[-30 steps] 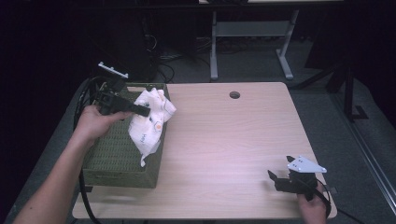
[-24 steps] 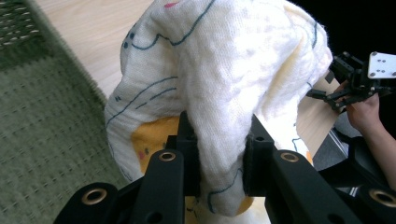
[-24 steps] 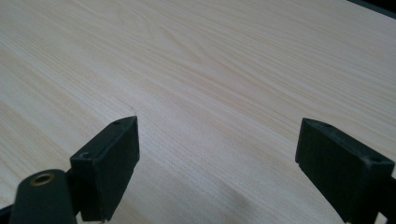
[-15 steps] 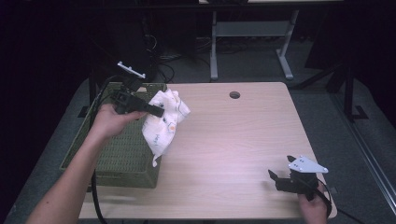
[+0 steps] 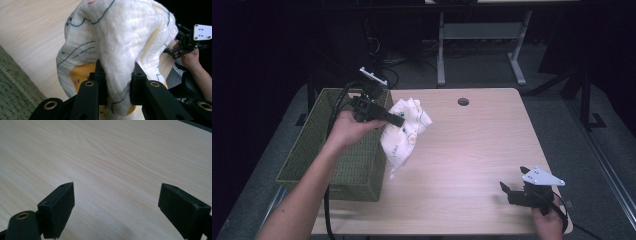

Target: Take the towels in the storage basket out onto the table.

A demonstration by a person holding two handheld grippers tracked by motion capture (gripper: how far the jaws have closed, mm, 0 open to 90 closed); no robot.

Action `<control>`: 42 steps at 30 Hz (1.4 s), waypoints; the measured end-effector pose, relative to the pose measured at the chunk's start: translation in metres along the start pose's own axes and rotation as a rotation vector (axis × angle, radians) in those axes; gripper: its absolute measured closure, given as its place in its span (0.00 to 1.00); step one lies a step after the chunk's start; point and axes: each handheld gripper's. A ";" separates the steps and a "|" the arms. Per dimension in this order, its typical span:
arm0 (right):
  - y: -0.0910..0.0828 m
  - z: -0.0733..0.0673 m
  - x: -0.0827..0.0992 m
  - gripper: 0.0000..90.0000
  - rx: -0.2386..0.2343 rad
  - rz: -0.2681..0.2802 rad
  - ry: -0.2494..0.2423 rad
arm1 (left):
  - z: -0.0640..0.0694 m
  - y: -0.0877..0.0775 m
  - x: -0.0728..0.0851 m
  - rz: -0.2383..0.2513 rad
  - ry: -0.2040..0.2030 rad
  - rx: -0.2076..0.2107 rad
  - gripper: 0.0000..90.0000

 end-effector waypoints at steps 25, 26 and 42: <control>-0.001 0.001 0.000 0.15 -0.003 0.005 -0.001 | -0.002 0.062 -0.012 -0.047 0.019 0.009 0.81; -0.001 0.000 0.000 0.15 -0.003 0.004 0.003 | -0.002 0.065 -0.013 -0.048 0.018 0.008 0.81; -0.001 0.001 0.002 0.15 -0.009 0.003 0.004 | -0.008 0.121 -0.029 -0.118 0.018 -0.014 0.81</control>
Point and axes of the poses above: each handheld gripper's, and its own axes: y roughly forward along the jaws, x roughly out of its underside, z roughly to its right, and after that the axes turned 15 degrees about x, right-handed
